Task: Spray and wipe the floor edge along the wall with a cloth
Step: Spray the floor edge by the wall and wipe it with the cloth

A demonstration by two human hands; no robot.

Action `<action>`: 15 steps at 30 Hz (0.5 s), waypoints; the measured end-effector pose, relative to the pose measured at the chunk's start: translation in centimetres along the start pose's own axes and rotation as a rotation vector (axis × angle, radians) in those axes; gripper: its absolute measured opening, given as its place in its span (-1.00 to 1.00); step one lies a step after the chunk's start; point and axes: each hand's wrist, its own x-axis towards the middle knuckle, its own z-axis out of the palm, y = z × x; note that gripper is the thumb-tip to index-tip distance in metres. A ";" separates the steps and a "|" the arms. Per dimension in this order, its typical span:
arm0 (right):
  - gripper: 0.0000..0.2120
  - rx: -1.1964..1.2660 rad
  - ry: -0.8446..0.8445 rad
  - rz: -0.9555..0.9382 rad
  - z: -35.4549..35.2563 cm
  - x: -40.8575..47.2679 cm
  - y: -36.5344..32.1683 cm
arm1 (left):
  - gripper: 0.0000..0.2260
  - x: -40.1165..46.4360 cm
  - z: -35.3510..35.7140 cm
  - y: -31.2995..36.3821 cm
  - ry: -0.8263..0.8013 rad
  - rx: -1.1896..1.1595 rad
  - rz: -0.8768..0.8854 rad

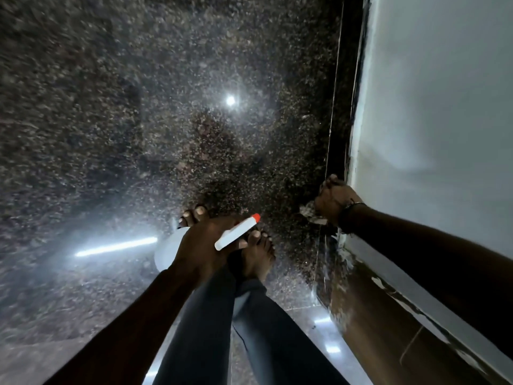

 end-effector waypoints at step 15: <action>-0.65 -0.022 -0.019 0.264 -6.0 -2.2 -3.0 | -0.88 0.2 0.1 2.0 -0.039 0.123 0.035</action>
